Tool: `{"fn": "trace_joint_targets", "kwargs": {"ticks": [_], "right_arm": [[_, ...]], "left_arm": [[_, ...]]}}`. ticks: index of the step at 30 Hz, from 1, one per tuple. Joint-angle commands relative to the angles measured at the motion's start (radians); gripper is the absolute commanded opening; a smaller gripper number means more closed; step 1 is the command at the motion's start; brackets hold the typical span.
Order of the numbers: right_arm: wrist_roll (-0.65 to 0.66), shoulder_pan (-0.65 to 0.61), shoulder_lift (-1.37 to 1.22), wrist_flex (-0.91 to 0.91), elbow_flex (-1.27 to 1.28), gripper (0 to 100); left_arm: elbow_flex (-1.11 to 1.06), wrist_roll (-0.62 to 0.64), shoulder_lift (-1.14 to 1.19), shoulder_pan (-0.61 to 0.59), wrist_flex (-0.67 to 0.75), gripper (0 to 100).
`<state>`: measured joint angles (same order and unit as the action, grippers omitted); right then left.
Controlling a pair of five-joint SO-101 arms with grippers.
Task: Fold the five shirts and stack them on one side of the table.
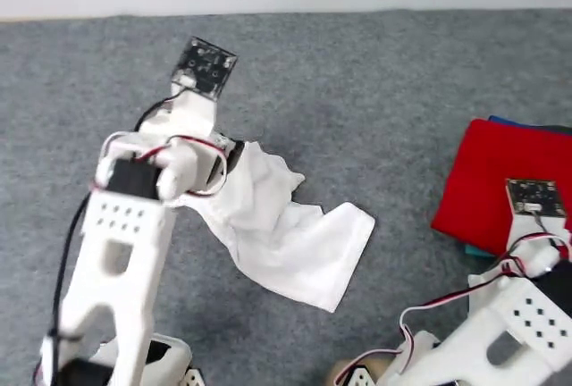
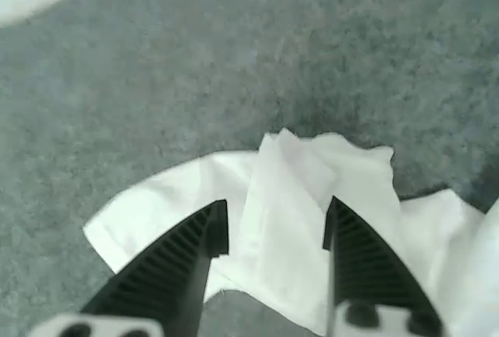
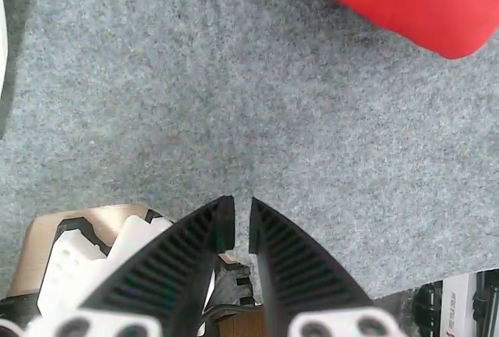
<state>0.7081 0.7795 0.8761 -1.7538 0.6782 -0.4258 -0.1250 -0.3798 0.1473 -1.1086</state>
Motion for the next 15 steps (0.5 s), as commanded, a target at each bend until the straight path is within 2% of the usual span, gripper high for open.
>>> {"fn": "trace_joint_targets", "kwargs": {"ticks": [1, 15], "right_arm": [[0.006, 0.012, 0.012, -0.041, -0.006, 5.0], [0.003, 0.013, 0.012, -0.041, -0.005, 5.0]], "left_arm": [[0.105, 0.008, 0.141, -0.006, 0.023, 21], [0.572, 0.003, 0.763, -0.006, -0.132, 21]]}}
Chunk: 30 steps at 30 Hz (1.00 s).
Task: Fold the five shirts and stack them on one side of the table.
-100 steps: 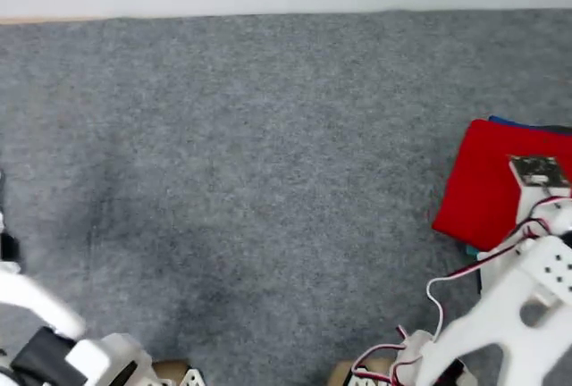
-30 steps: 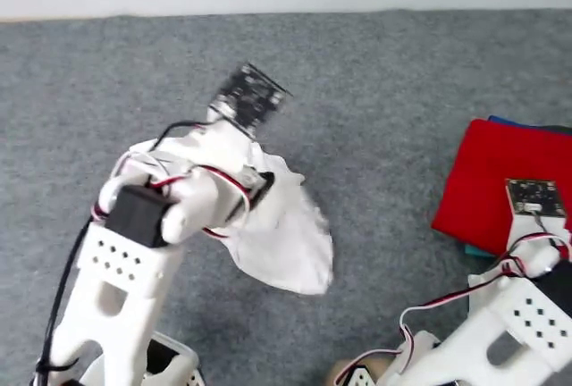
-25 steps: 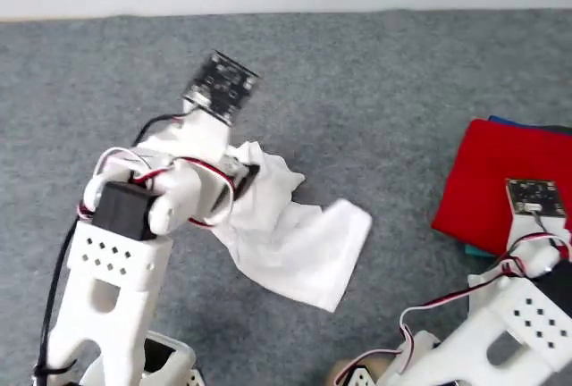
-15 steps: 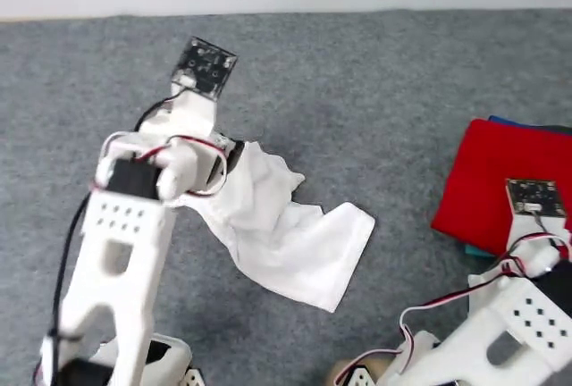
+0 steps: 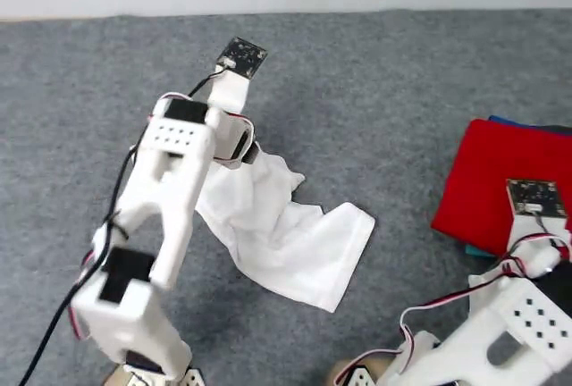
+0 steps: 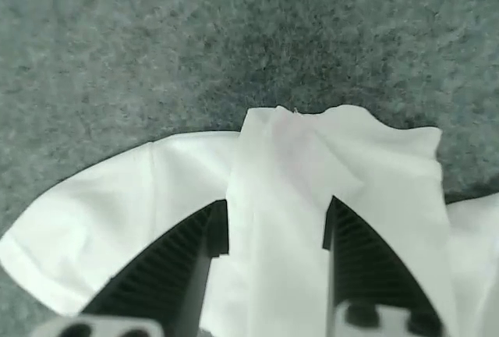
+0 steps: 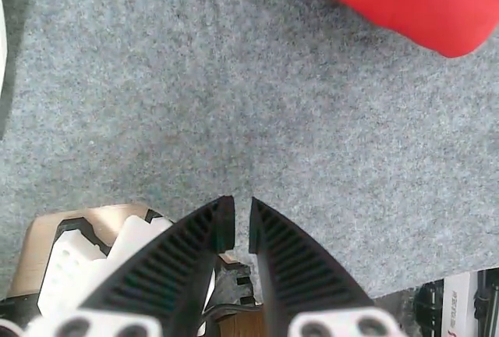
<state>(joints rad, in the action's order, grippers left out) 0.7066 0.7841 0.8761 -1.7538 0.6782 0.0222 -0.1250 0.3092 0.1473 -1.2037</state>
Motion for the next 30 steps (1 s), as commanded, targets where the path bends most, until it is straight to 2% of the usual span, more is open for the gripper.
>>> {"fn": "trace_joint_targets", "kwargs": {"ticks": [1, 8, 12, 16, 19, 23, 26, 30], "right_arm": [[0.005, 0.008, 0.012, -0.041, -0.005, 5.0], [0.005, 0.008, 0.012, -0.041, -0.003, 5.0], [0.005, 0.008, 0.012, -0.041, -0.003, 5.0], [0.005, 0.008, 0.012, -0.041, -0.003, 5.0], [0.005, 0.008, 0.012, -0.041, -0.003, 5.0], [0.005, 0.008, 0.012, -0.041, -0.003, 5.0], [0.005, 0.008, 0.012, -0.041, -0.003, 5.0], [0.005, 0.008, 0.012, -0.041, -0.003, 5.0]], "left_arm": [[0.159, 0.003, 0.11, -0.006, -0.052, 21], [0.367, 0.003, 0.304, -0.014, -0.143, 20], [0.456, 0.0, 0.354, -0.018, -0.18, 12], [0.549, -0.072, 0.358, -0.015, -0.259, 0], [0.677, -0.084, 0.356, -0.02, -0.377, 0], [0.947, -0.083, 0.356, -0.066, -0.557, 0], [1.056, -0.081, 0.311, -0.14, -0.554, 0], [1.036, -0.104, 0.172, -0.222, -0.552, 0]]}}
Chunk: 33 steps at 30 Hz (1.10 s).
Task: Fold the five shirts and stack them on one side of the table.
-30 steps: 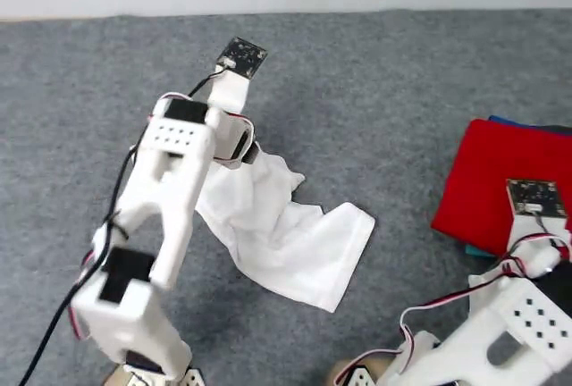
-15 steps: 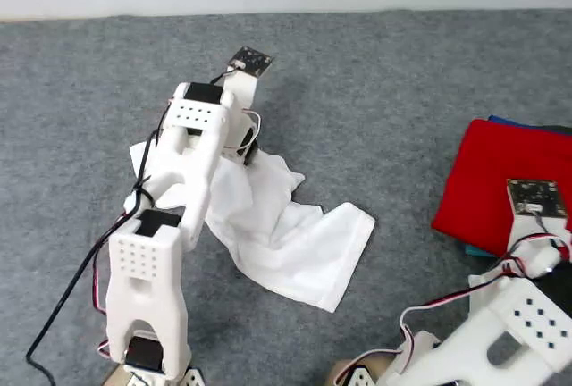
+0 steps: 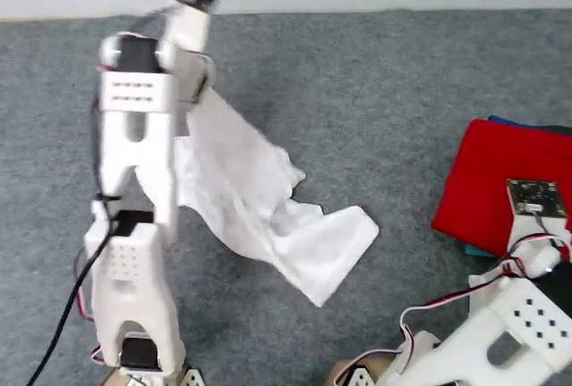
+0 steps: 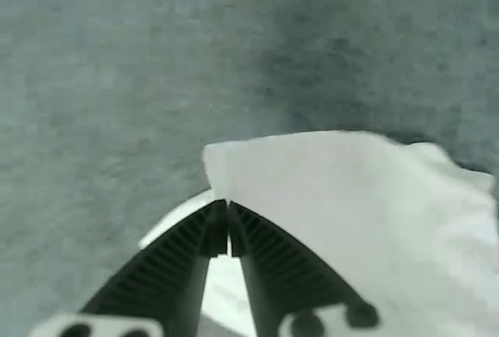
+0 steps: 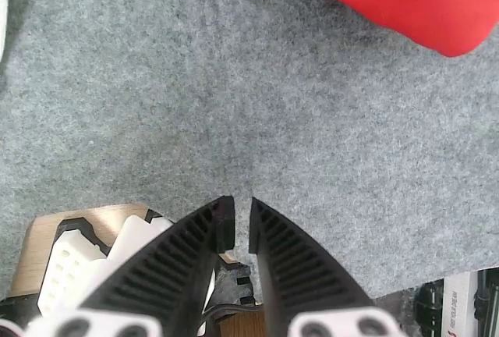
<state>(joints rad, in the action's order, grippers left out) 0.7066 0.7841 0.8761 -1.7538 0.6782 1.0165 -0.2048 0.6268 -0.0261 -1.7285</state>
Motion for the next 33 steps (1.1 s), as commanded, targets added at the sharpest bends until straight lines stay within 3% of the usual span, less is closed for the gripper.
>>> {"fn": "trace_joint_targets", "kwargs": {"ticks": [1, 14, 19, 26, 30, 33], "right_arm": [[0.005, 0.008, 0.012, -0.041, -0.003, 5.0], [0.006, 0.002, 0.012, -0.038, 0.011, 5.0], [0.008, 0.002, 0.012, -0.036, 0.011, 5.0], [0.008, 0.001, 0.012, -0.036, 0.008, 5.0], [0.008, -0.019, 0.012, -0.036, 0.005, 5.0], [0.005, -0.124, 0.012, -0.038, 0.003, 5.0]], "left_arm": [[0.018, -0.046, -0.187, -0.068, -0.028, 0], [-0.679, -0.285, -0.858, -0.267, -0.026, 0], [-0.958, -0.419, -1.077, -0.414, -0.026, 0], [-1.25, -0.559, -1.188, -0.606, -0.025, 0], [-1.323, -0.566, -1.186, -0.635, -0.021, 0], [-1.34, -0.563, -1.186, -0.635, -0.021, 0]]}}
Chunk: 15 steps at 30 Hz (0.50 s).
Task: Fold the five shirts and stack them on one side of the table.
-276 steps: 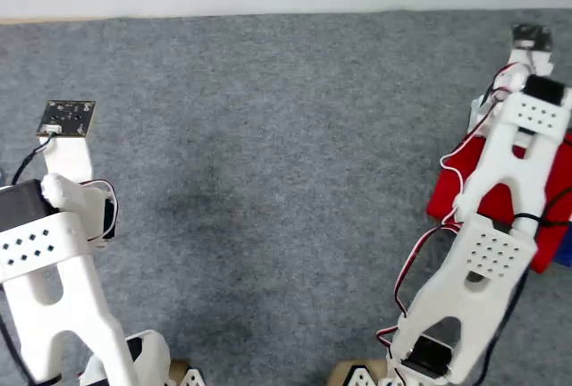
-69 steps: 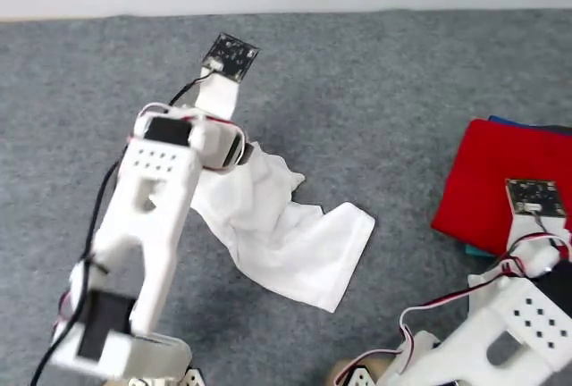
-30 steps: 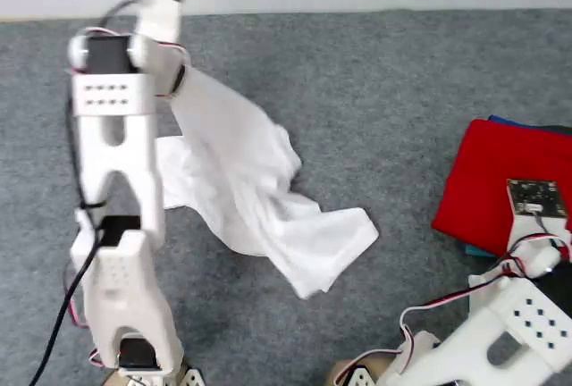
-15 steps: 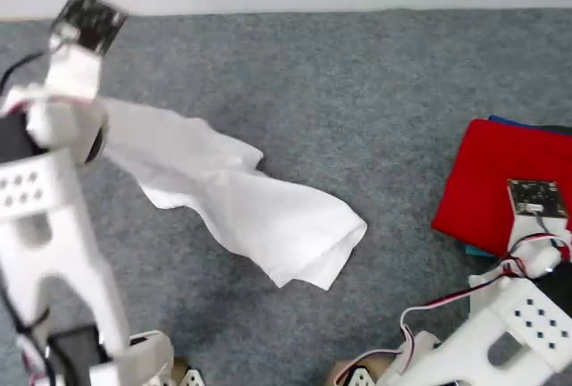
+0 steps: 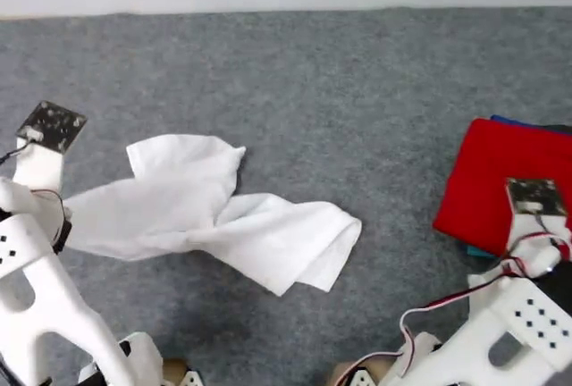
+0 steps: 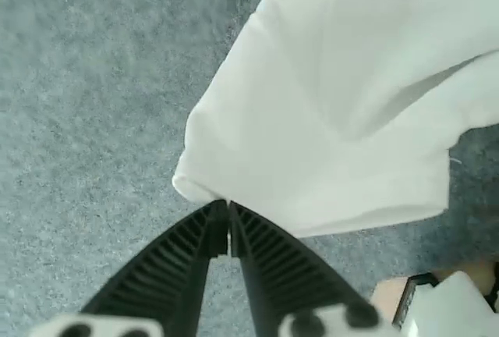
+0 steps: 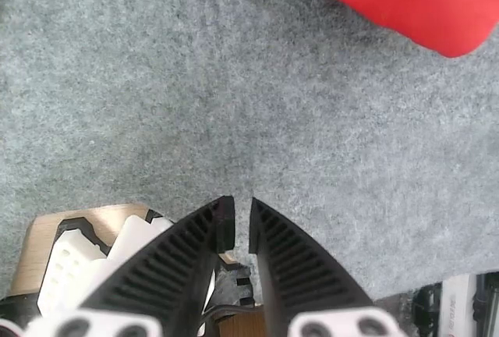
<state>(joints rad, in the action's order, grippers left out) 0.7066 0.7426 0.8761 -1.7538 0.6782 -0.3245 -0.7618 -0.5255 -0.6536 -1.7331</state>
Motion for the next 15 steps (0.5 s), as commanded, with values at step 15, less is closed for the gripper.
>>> {"fn": "trace_joint_targets", "kwargs": {"ticks": [15], "right_arm": [[-0.33, -1.176, -0.265, 0.104, -0.072, 8.4]], "left_arm": [[-0.18, 0.133, -0.034, -0.021, 0.137, 0]]}}
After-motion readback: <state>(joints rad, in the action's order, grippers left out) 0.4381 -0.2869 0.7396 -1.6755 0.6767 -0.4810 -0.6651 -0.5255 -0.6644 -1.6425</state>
